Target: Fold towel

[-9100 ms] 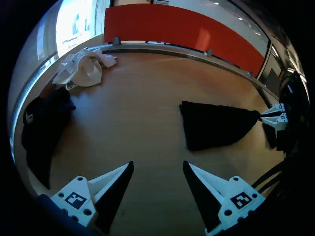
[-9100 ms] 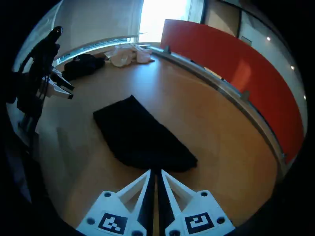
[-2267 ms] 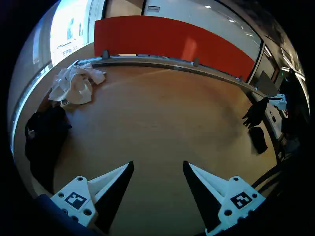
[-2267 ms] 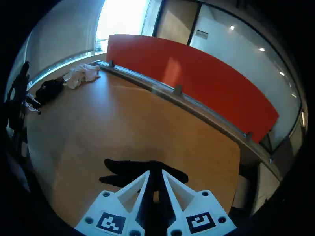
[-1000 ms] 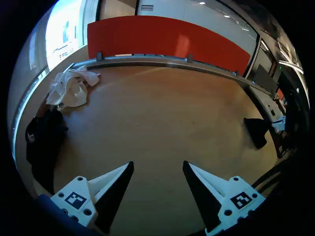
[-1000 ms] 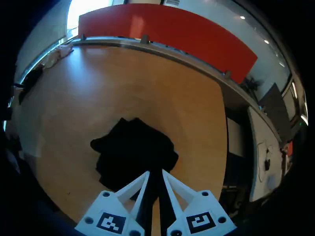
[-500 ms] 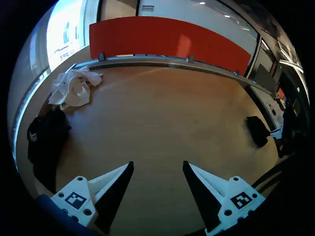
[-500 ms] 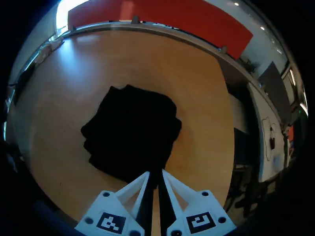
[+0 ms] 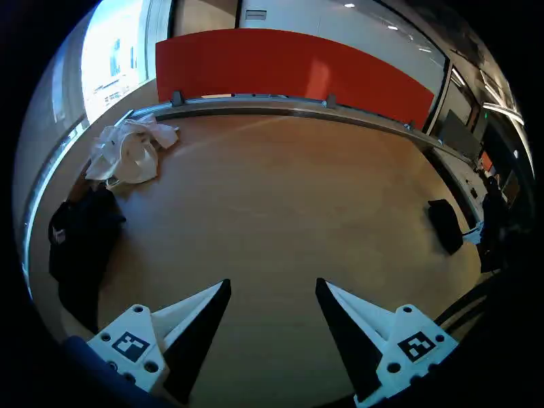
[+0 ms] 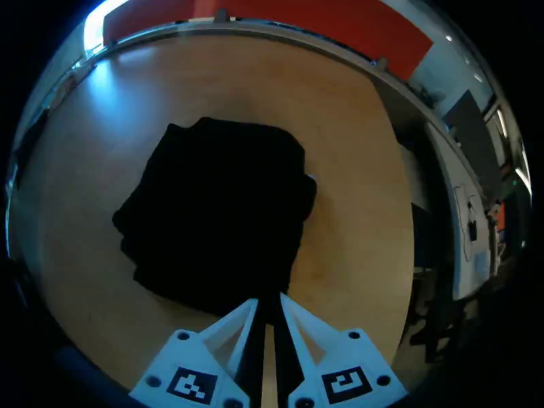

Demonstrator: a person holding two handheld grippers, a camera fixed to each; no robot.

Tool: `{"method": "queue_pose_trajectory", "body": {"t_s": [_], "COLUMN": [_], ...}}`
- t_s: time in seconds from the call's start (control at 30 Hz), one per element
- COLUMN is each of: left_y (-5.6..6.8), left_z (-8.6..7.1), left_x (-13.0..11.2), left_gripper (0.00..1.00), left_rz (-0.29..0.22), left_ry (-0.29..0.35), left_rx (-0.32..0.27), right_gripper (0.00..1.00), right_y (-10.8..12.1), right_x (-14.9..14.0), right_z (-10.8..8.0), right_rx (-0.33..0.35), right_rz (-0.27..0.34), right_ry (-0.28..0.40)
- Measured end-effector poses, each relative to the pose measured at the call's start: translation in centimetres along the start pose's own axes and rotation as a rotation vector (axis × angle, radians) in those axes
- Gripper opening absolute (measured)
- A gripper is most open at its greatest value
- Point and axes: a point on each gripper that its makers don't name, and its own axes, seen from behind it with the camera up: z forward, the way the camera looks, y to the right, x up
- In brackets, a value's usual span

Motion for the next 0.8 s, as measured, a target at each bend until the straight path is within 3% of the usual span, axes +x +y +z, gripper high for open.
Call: {"method": "queue_pose_trajectory", "body": {"t_s": [0.57, 0.8], "left_y": [0.19, 0.09], "left_z": [0.02, -0.06], "left_x": [-0.08, -0.02], "left_gripper": [0.92, 0.92], "left_rz": [-0.002, 0.004], "left_ry": [-0.003, -0.002], "left_rx": [-0.003, -0.002], "right_gripper": [0.08, 0.23], "right_y": [0.18, 0.24], "right_x": [-0.25, -0.23], "right_z": [0.57, -0.22], "right_rx": [-0.017, -0.035], "right_rz": [0.040, 0.032], "right_ry": [0.014, 0.038]}}
